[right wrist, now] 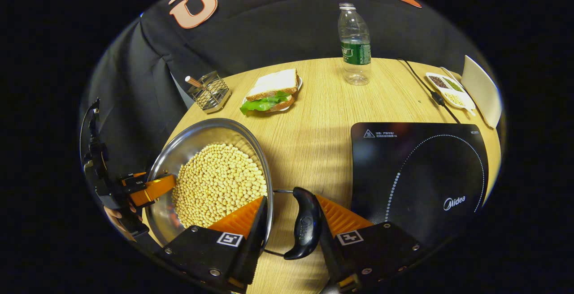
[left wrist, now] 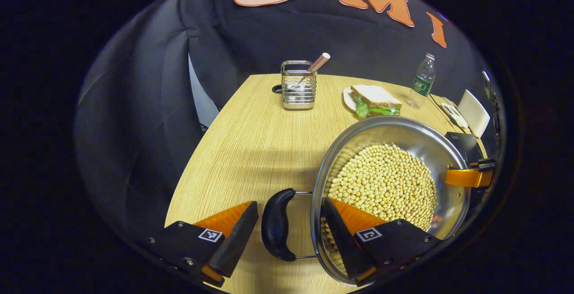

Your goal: First push the handle of the pot to place it horizontally, then grasp the pot with both hands and set it on the induction cooktop.

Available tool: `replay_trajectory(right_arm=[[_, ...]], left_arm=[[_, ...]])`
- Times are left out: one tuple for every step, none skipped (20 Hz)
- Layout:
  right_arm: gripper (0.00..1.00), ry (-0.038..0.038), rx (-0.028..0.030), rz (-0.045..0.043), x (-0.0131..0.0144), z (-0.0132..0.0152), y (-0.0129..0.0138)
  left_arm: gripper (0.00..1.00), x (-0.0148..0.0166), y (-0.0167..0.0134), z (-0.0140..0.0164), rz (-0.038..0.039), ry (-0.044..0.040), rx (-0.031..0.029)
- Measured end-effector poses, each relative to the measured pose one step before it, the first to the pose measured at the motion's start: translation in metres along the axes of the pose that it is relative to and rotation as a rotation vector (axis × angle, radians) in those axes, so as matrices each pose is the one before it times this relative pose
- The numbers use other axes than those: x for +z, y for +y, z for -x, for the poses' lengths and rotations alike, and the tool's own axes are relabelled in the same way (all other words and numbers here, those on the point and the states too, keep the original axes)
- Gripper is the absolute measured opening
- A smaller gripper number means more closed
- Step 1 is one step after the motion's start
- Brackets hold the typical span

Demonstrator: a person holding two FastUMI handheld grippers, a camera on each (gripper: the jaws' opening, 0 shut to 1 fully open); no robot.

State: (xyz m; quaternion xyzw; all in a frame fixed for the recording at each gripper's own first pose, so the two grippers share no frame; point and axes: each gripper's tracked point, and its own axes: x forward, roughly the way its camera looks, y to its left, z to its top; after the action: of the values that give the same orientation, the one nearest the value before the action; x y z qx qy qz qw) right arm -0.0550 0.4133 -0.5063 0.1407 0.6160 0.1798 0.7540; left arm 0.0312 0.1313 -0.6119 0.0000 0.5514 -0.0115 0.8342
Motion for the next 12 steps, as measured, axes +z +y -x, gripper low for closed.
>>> replay_trajectory(right_arm=[[0.62, 0.00491, -0.00239, 0.00374, -0.00038, -0.002, -0.00004], [0.61, 0.00663, 0.00553, -0.00661, -0.00113, -0.00054, 0.00011], [0.61, 0.01042, 0.0093, -0.01109, -0.0018, -0.00078, 0.00106], [0.59, 0.00498, 0.00738, -0.00303, -0.0005, -0.00003, 0.00023], [0.58, -0.00415, 0.00047, 0.00566, 0.00088, 0.00064, -0.00028], [0.57, -0.00943, -0.00327, 0.00908, 0.0011, -0.00093, -0.00044], [0.56, -0.00255, -0.00062, -0.00446, 0.00098, -0.00054, -0.00031], [0.54, -0.01168, 0.00743, -0.00035, 0.00139, -0.00136, 0.00043], [0.54, -0.01029, 0.01071, 0.01199, 0.00144, -0.00117, -0.00015], [0.49, -0.01086, 0.0054, 0.00629, 0.00126, -0.00228, -0.00006], [0.52, 0.00404, -0.00074, 0.00326, -0.00062, -0.00143, -0.00069], [0.51, 0.00403, 0.00009, 0.00186, -0.00162, 0.00094, -0.00081]], left_arm=[[0.91, 0.00107, -0.00106, -0.0019, 0.00636, -0.00313, -0.00439], [0.9, 0.00016, -0.00278, 0.00082, 0.0125, -0.00795, -0.00854], [0.87, 0.00024, -0.00394, -0.00135, 0.01394, -0.00354, -0.00689], [0.81, -0.00054, -0.00091, -0.00065, 0.00381, -0.00814, 0.00628], [0.73, 0.00125, 0.00065, 0.00088, -0.01359, -0.0112, 0.0122], [0.72, -0.00054, 0.0, 0.00021, -0.01282, -0.01402, 0.01232], [0.72, 0.00203, 0.00033, 0.00133, 0.00052, -0.01752, 0.01022], [0.71, 0.00009, -0.00023, 0.00038, 0.01923, -0.00971, 0.00861], [0.7, 0.00018, -0.00023, 0.00282, 0.01936, -0.00935, 0.00665], [0.7, 0.00007, 0.00038, 0.00064, -0.00105, -0.01177, 0.01053], [0.69, 0.00243, 0.00012, 0.00259, -0.0094, -0.01504, 0.0147], [0.68, 0.00004, 0.00062, 0.00242, -0.01045, -0.01241, 0.01329]])
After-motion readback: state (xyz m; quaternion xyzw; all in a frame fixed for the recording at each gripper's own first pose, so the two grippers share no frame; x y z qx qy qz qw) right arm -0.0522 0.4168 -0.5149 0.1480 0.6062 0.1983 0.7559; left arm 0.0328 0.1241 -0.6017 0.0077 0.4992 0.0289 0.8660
